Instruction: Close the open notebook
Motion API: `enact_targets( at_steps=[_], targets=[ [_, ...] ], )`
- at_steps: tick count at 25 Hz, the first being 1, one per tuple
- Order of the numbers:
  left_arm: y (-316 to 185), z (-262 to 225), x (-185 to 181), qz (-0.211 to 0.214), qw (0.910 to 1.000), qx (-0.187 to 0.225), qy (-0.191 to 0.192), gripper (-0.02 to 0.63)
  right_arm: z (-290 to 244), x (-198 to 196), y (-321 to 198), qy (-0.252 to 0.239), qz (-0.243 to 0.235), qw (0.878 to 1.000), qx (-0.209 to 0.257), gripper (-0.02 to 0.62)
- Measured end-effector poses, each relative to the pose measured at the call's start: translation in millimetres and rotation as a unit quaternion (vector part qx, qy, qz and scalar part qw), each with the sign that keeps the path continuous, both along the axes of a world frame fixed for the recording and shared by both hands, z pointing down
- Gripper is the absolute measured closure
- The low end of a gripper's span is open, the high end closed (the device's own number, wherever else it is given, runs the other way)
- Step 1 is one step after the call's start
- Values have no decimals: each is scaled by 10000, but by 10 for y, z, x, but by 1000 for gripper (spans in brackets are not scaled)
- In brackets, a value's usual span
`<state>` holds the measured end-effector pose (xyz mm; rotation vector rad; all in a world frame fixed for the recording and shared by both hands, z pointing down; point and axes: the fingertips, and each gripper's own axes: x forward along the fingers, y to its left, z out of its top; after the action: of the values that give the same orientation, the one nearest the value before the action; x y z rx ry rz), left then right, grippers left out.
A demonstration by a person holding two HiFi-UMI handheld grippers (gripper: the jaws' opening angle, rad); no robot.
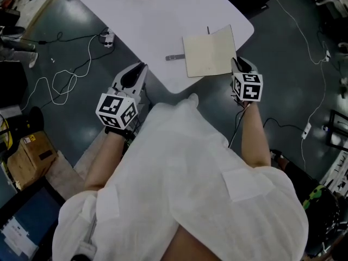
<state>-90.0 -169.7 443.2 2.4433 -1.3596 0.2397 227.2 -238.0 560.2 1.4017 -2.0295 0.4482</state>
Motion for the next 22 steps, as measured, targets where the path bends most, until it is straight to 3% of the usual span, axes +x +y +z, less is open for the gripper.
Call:
enact_targets(
  at_steps=[6, 16, 22],
  targets=[
    [203, -45, -314, -91, 10000, 40, 6, 572, -72, -567, 143, 116, -380, 9991, 171, 520],
    [573, -69, -822, -346, 9994, 73, -49, 572, 201, -1222, 389, -5, -678, 9975, -174, 525],
    [817, -65, -1114, -490, 9987, 79, -93, 572, 305, -1514, 530, -273, -790, 9957, -394, 480]
  ],
)
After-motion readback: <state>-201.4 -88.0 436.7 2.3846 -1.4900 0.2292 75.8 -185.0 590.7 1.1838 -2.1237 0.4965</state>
